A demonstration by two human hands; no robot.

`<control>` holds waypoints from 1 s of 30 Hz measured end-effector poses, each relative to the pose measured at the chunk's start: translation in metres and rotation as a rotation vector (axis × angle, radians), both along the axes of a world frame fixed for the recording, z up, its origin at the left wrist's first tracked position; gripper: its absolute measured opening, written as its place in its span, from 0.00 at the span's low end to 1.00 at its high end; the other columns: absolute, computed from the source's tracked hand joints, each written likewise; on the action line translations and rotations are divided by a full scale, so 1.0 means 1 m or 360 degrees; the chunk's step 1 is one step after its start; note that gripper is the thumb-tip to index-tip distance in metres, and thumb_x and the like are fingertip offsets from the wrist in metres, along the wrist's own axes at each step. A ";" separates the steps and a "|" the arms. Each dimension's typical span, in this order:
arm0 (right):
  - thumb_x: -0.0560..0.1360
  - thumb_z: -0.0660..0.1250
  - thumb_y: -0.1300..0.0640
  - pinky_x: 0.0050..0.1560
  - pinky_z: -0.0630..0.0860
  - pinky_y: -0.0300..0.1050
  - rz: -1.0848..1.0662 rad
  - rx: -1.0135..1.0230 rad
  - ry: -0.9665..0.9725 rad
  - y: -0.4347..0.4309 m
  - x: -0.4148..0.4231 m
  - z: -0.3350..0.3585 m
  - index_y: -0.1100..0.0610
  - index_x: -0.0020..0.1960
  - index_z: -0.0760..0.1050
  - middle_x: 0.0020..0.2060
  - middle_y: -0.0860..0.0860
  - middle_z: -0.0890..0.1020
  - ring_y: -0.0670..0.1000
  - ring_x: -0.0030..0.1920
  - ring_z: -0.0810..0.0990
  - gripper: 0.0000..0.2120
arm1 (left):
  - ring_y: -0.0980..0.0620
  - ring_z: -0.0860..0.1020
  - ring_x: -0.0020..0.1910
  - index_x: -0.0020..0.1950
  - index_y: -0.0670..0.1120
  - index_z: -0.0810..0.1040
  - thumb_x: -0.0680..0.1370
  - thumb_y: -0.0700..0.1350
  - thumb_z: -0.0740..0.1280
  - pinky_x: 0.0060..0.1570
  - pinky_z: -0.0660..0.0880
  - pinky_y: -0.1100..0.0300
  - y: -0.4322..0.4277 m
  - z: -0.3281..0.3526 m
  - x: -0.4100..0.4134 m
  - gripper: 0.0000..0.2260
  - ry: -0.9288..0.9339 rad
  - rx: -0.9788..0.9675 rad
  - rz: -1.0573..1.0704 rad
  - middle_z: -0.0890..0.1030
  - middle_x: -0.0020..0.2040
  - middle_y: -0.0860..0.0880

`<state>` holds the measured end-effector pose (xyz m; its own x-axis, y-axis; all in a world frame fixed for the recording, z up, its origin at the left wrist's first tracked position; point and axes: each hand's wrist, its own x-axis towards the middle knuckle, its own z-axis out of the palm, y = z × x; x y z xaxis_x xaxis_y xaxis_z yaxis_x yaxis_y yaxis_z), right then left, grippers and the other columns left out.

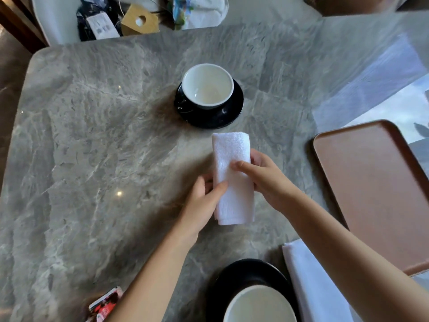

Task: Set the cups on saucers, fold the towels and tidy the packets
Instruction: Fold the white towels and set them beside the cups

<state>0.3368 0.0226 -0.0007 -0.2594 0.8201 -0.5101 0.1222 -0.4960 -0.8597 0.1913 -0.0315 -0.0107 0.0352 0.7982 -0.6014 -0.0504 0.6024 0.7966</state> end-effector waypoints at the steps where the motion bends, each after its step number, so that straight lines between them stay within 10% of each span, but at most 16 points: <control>1: 0.70 0.66 0.55 0.38 0.76 0.38 -0.0007 0.0011 0.0015 0.002 0.003 0.000 0.59 0.53 0.75 0.41 0.51 0.81 0.48 0.41 0.81 0.13 | 0.59 0.80 0.50 0.60 0.49 0.73 0.77 0.47 0.65 0.46 0.76 0.65 0.003 -0.001 0.003 0.12 -0.0020 -0.0024 -0.0021 0.82 0.54 0.52; 12: 0.76 0.66 0.63 0.54 0.75 0.58 -0.0286 0.0168 -0.0137 0.038 0.034 -0.007 0.62 0.58 0.71 0.49 0.59 0.78 0.56 0.49 0.77 0.12 | 0.58 0.79 0.54 0.66 0.53 0.67 0.77 0.39 0.65 0.48 0.75 0.63 0.041 -0.001 0.047 0.19 0.0002 0.0217 -0.0068 0.79 0.59 0.53; 20: 0.73 0.64 0.63 0.52 0.75 0.58 -0.0581 0.0372 -0.0297 0.095 0.048 -0.012 0.63 0.56 0.70 0.46 0.57 0.75 0.54 0.46 0.74 0.13 | 0.57 0.73 0.58 0.72 0.47 0.60 0.77 0.31 0.59 0.54 0.70 0.71 0.079 0.014 0.083 0.25 -0.0050 0.0307 -0.0014 0.71 0.67 0.48; 26: 0.74 0.63 0.64 0.50 0.72 0.35 -0.0545 0.0578 -0.0459 0.137 0.044 -0.018 0.56 0.63 0.68 0.48 0.46 0.75 0.39 0.45 0.74 0.18 | 0.57 0.72 0.62 0.73 0.46 0.60 0.78 0.34 0.59 0.54 0.70 0.75 0.100 0.013 0.096 0.24 -0.0106 0.0345 0.0070 0.70 0.68 0.47; 30: 0.75 0.62 0.63 0.58 0.73 0.48 -0.0545 0.0598 -0.0539 0.156 0.036 -0.021 0.56 0.68 0.61 0.55 0.53 0.75 0.50 0.51 0.75 0.23 | 0.64 0.72 0.56 0.71 0.47 0.61 0.78 0.34 0.60 0.54 0.68 0.77 0.114 0.010 0.100 0.23 -0.0019 0.0423 0.0128 0.72 0.64 0.51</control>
<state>0.3726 0.1791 -0.0221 0.1768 0.9680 -0.1779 0.3068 -0.2259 -0.9246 0.2917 0.0829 -0.0012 -0.0291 0.9283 -0.3706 -0.1000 0.3662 0.9251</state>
